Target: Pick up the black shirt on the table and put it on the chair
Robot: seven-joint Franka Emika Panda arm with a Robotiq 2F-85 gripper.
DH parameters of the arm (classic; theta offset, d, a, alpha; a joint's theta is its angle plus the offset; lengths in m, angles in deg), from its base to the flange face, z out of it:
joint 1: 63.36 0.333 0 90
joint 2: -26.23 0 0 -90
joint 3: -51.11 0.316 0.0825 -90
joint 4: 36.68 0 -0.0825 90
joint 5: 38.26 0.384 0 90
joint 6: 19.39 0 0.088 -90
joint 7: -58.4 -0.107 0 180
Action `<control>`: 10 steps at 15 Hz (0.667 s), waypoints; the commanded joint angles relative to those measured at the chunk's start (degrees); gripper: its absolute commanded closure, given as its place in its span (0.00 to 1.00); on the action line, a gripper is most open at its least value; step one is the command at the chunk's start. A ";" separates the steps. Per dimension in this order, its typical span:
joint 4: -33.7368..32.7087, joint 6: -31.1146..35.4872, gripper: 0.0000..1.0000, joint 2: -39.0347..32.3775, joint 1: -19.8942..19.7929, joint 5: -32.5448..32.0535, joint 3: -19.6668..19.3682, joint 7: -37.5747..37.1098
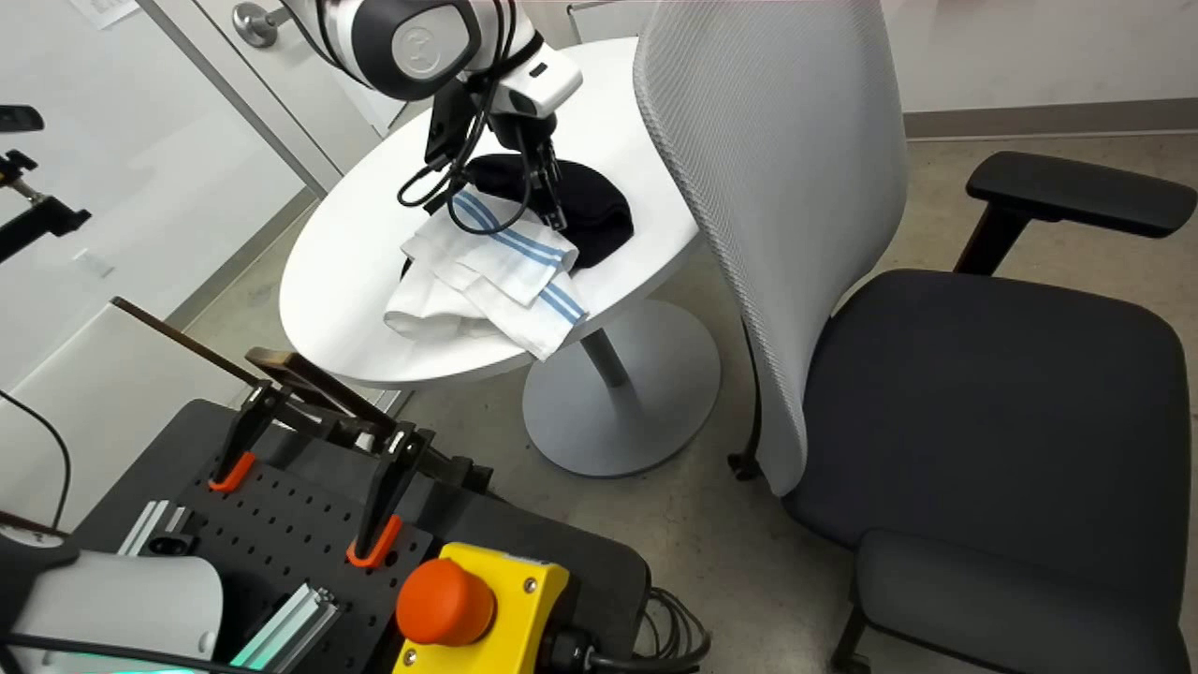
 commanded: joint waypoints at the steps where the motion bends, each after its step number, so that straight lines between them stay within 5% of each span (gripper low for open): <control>1: -2.83 -1.73 0.09 -1.70 0.25 -1.41 -0.09 -2.38; 2: -3.12 -1.77 0.13 -1.92 0.30 -1.45 -0.15 -2.55; 4: -3.59 -1.77 0.41 -2.35 0.28 -1.47 -0.18 -2.63; 10: -4.46 -2.11 0.85 -3.03 0.39 -1.56 -0.34 -3.00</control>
